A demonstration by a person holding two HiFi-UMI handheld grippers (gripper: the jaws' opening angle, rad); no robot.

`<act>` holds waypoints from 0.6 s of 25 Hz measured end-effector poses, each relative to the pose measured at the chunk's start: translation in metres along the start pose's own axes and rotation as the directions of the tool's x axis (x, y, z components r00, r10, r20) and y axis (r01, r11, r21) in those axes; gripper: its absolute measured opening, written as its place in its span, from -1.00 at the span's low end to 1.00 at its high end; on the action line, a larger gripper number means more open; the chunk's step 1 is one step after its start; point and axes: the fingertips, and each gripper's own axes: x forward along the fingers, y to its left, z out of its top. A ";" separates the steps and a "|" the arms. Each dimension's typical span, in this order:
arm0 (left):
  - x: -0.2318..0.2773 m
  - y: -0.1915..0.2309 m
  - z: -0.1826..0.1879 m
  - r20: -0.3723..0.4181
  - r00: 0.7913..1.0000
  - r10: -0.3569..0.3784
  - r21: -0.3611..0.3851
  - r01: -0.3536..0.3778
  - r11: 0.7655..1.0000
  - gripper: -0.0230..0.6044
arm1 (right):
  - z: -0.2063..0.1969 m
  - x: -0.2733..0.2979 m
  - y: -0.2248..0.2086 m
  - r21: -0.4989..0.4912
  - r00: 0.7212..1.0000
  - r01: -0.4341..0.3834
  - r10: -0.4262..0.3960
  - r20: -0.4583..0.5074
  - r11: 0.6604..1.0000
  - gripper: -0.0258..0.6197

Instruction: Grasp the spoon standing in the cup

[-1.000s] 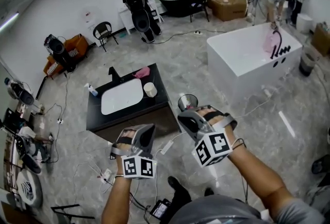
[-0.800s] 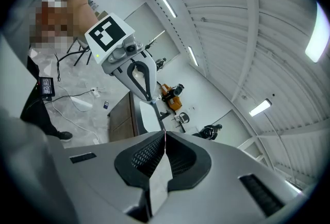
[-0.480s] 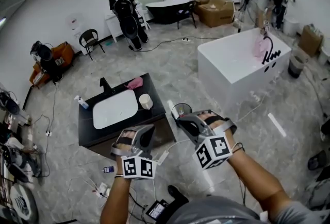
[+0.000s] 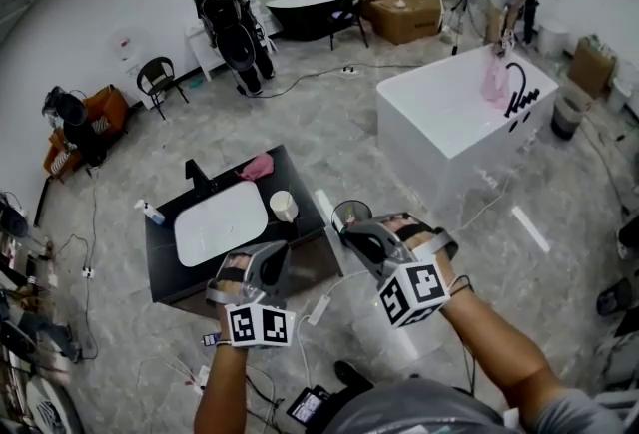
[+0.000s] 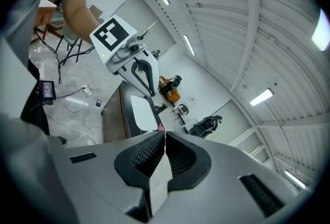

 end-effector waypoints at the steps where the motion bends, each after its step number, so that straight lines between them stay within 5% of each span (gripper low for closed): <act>1: 0.002 0.004 -0.004 0.005 1.000 -0.003 0.002 0.003 1.000 -0.92 | 0.000 0.005 -0.002 0.004 1.000 0.001 -0.001 -0.007 1.000 -0.82; 15: -0.001 0.046 -0.083 0.073 0.997 -0.002 0.000 0.002 1.000 -0.92 | 0.046 0.086 -0.010 0.011 0.997 0.030 -0.029 -0.068 0.999 -0.82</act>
